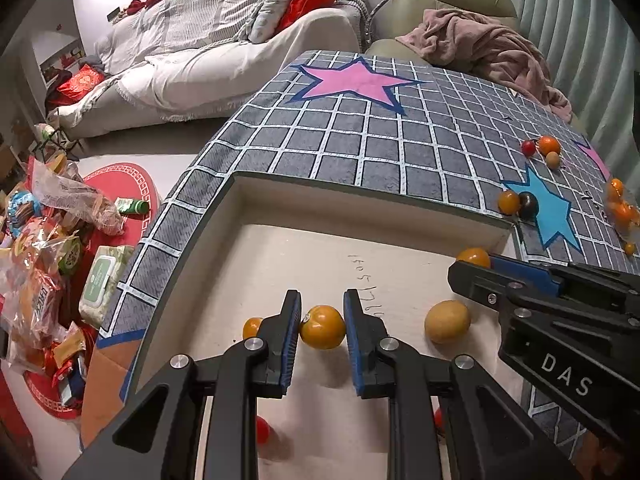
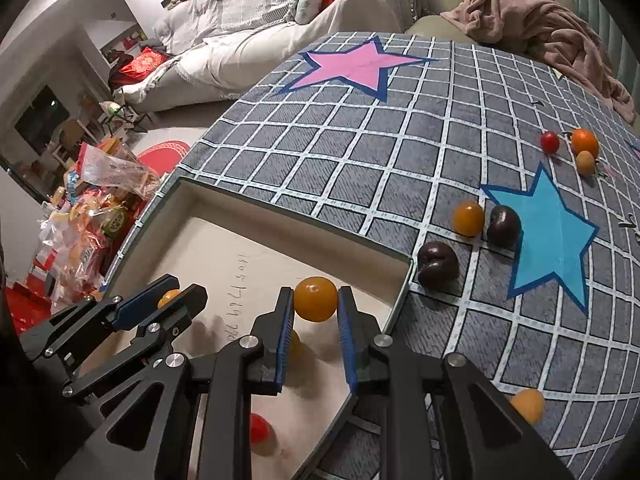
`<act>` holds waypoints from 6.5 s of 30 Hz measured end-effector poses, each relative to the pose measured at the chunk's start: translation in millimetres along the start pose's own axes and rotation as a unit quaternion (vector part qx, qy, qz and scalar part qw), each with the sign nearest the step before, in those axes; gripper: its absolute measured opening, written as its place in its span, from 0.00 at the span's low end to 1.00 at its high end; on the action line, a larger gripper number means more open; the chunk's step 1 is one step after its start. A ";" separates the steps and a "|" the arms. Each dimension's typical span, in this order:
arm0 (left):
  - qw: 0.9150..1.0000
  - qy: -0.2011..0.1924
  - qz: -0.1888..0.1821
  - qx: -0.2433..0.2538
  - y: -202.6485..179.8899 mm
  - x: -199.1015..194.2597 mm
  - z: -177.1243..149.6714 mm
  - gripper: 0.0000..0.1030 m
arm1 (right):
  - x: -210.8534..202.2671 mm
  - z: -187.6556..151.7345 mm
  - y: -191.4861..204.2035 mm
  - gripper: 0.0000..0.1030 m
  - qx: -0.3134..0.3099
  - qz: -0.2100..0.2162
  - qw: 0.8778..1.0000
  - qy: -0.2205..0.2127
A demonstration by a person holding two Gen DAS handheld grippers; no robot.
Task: Organize fruits
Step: 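Carry both orange tomatoes over the tray and open both tools to release them, then withdraw both open tools from the tray toward the remaining tomatoes, then grasp a brown tomato with the left tool while the right tool grasps a yellow-brown tomato, then carry both tomatoes over the tray and open both tools to release them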
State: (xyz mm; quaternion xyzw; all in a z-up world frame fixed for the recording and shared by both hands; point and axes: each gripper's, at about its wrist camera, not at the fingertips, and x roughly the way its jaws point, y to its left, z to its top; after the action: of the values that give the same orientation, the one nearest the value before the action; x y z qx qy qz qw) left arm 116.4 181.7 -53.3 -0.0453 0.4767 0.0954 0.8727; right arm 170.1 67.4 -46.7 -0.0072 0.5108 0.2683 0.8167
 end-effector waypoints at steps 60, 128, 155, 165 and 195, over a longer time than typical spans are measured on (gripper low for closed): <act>0.980 -0.052 -0.127 0.143 -170.9 -136.4 -18.0 0.92 | -222.4 -103.0 -249.7 1.00 0.212 -0.124 0.961 -0.124; 0.985 0.011 -0.128 0.113 -175.0 -50.5 -94.4 0.26 | -158.1 -201.6 -213.9 0.23 0.241 -0.072 0.961 -0.112; 0.986 -0.039 -0.139 0.078 -111.3 -117.2 -88.8 0.26 | -184.8 -167.9 -125.2 0.23 0.167 -0.050 0.977 -0.119; 0.994 -0.054 -0.091 0.032 -41.6 -113.9 -70.7 0.26 | -164.1 -119.6 -61.1 0.23 0.101 -0.013 0.990 -0.102; 0.999 0.001 -0.034 0.006 15.4 -51.9 -66.4 0.26 | -73.9 -54.8 37.3 0.23 -0.012 0.028 1.000 -0.007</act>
State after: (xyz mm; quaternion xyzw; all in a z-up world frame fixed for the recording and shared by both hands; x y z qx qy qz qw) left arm 31.1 179.0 -45.5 -0.0564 0.4764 0.0623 0.8752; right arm 83.3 51.9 -1.2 -0.0007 0.5017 0.2972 0.8124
